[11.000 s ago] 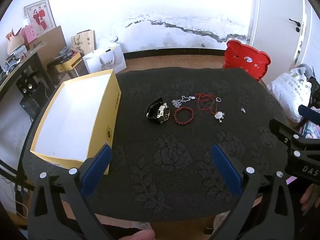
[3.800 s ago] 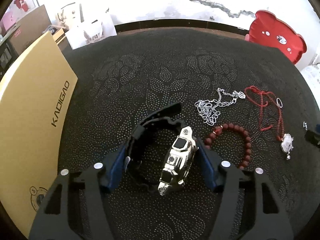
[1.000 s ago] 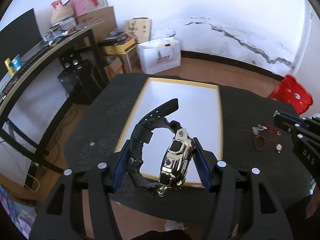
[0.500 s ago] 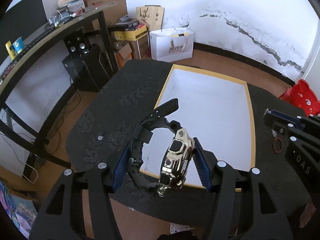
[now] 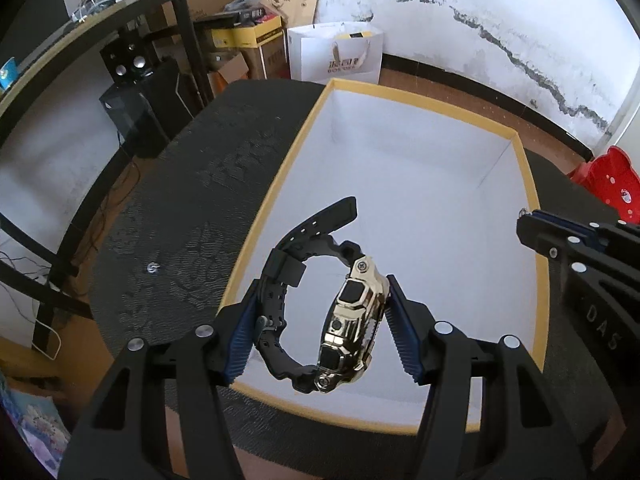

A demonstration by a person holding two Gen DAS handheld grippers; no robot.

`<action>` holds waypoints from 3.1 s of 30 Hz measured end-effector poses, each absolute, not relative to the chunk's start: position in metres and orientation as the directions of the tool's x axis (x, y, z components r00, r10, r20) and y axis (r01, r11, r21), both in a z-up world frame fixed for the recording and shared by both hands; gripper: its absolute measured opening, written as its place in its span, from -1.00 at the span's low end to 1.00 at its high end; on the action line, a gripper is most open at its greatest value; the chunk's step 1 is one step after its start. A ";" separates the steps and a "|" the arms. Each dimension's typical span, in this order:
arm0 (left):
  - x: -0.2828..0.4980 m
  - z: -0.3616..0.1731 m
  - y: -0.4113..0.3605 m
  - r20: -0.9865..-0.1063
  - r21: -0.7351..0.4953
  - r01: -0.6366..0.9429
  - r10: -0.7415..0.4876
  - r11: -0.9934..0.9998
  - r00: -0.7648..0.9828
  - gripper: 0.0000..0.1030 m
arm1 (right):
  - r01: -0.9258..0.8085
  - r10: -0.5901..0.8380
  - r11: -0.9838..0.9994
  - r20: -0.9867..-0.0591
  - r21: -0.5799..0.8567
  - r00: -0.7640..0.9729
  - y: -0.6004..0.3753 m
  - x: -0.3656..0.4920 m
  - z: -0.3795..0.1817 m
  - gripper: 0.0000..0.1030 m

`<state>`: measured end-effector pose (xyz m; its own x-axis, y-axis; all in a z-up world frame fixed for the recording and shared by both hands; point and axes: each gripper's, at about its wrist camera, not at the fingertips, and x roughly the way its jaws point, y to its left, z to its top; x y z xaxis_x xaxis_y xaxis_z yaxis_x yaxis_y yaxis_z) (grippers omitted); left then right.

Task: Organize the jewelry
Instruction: 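Carry the watch with the left tool over the white box while the right tool carries the charm, then open the left tool to drop the watch into the box while the right tool releases the charm, then move both tools back over the remaining jewelry on the table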

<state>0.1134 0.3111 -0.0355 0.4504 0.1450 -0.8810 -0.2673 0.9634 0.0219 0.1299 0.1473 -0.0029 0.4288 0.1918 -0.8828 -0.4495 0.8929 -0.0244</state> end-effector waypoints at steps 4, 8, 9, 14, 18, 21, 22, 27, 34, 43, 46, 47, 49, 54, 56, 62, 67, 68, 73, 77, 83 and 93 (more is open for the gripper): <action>0.125 -0.048 0.311 -0.889 0.026 -0.267 0.145 0.963 0.434 0.14 | -0.446 0.186 0.895 -0.890 -0.021 0.416 0.149 0.142 -0.014 -0.86; 0.132 -0.059 0.311 -0.896 0.028 -0.270 0.144 0.962 0.421 0.14 | -0.439 0.186 0.898 -0.892 -0.015 0.411 0.149 0.152 -0.021 -0.86; 0.134 -0.061 0.311 -0.898 0.025 -0.272 0.141 0.962 0.418 0.14 | -0.439 0.184 0.898 -0.893 -0.017 0.410 0.150 0.154 -0.022 -0.86; 0.139 -0.072 0.309 -0.904 0.031 -0.277 0.145 0.960 0.402 0.14 | -0.440 0.177 0.898 -0.902 -0.016 0.394 0.155 0.164 -0.035 -0.86; 0.141 -0.079 0.310 -0.910 0.030 -0.276 0.141 0.961 0.390 0.15 | -0.430 0.172 0.903 -0.908 -0.010 0.383 0.156 0.170 -0.045 -0.86; 0.145 -0.084 0.313 -0.916 0.035 -0.280 0.143 0.959 0.376 0.15 | -0.427 0.163 0.904 -0.915 -0.010 0.369 0.157 0.177 -0.055 -0.86; 0.146 -0.085 0.313 -0.917 0.036 -0.281 0.143 0.959 0.372 0.15 | -0.427 0.162 0.904 -0.917 -0.010 0.364 0.157 0.179 -0.058 -0.86; 0.152 -0.091 0.312 -0.922 0.047 -0.284 0.150 0.958 0.356 0.16 | -0.430 0.160 0.903 -0.922 -0.009 0.354 0.161 0.186 -0.067 -0.86; 0.155 -0.099 0.310 -0.930 0.048 -0.285 0.147 0.957 0.337 0.18 | -0.433 0.156 0.901 -0.928 -0.006 0.339 0.165 0.195 -0.076 -0.86; 0.158 -0.100 0.310 -0.934 0.051 -0.281 0.145 0.958 0.327 0.21 | -0.423 0.156 0.906 -0.928 -0.002 0.339 0.161 0.201 -0.078 -0.86; 0.158 -0.099 0.311 -0.936 0.045 -0.288 0.142 0.957 0.323 0.25 | -0.424 0.162 0.906 -0.928 0.005 0.336 0.161 0.202 -0.076 -0.86; 0.158 -0.099 0.311 -0.936 0.044 -0.291 0.142 0.956 0.323 0.27 | -0.424 0.159 0.906 -0.928 0.001 0.338 0.161 0.201 -0.076 -0.86; 0.158 -0.098 0.312 -0.935 0.034 -0.296 0.135 0.954 0.328 0.33 | -0.423 0.166 0.906 -0.927 0.009 0.336 0.159 0.202 -0.074 -0.77; 0.156 -0.091 0.310 -0.925 0.042 -0.299 0.150 0.953 0.349 0.63 | -0.433 0.173 0.902 -0.917 0.000 0.359 0.161 0.199 -0.068 0.03; 0.156 -0.090 0.312 -0.926 0.037 -0.309 0.149 0.950 0.348 0.66 | -0.430 0.179 0.903 -0.917 0.009 0.358 0.161 0.199 -0.066 0.11; 0.153 -0.084 0.313 -0.924 0.024 -0.305 0.138 0.952 0.356 0.80 | -0.435 0.179 0.900 -0.909 -0.003 0.376 0.163 0.194 -0.054 0.21; 0.150 -0.073 0.313 -0.921 0.023 -0.303 0.139 0.953 0.365 0.88 | -0.434 0.181 0.901 -0.890 -0.021 0.418 0.157 0.186 -0.032 0.45; 0.149 -0.070 0.313 -0.920 0.023 -0.301 0.138 0.953 0.368 0.88 | -0.434 0.185 0.901 -0.888 -0.018 0.421 0.155 0.184 -0.027 0.45; 0.136 -0.050 0.308 -0.912 0.023 -0.300 0.143 0.954 0.384 0.88 | -0.422 0.198 0.907 -0.872 -0.010 0.447 0.140 0.169 0.001 0.45; 0.123 -0.030 0.301 -0.902 0.023 -0.299 0.149 0.954 0.405 0.88 | -0.416 0.208 0.909 -0.857 -0.007 0.471 0.125 0.151 0.024 0.45; 0.101 0.005 0.285 -0.879 0.037 -0.288 0.168 0.957 0.446 0.88 | -0.392 0.205 0.920 -0.825 -0.022 0.527 0.092 0.117 0.063 0.51; 0.064 0.061 0.217 -0.830 0.028 -0.191 0.129 0.981 0.543 0.88 | -0.266 0.161 0.964 -0.755 -0.019 0.635 -0.033 0.056 0.127 0.51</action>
<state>0.0639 0.2171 0.0615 0.5427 0.1291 -0.8300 -0.1911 0.9812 0.0276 0.0563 -0.0330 0.1266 0.6354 0.1606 -0.7553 -0.2659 0.9638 -0.0188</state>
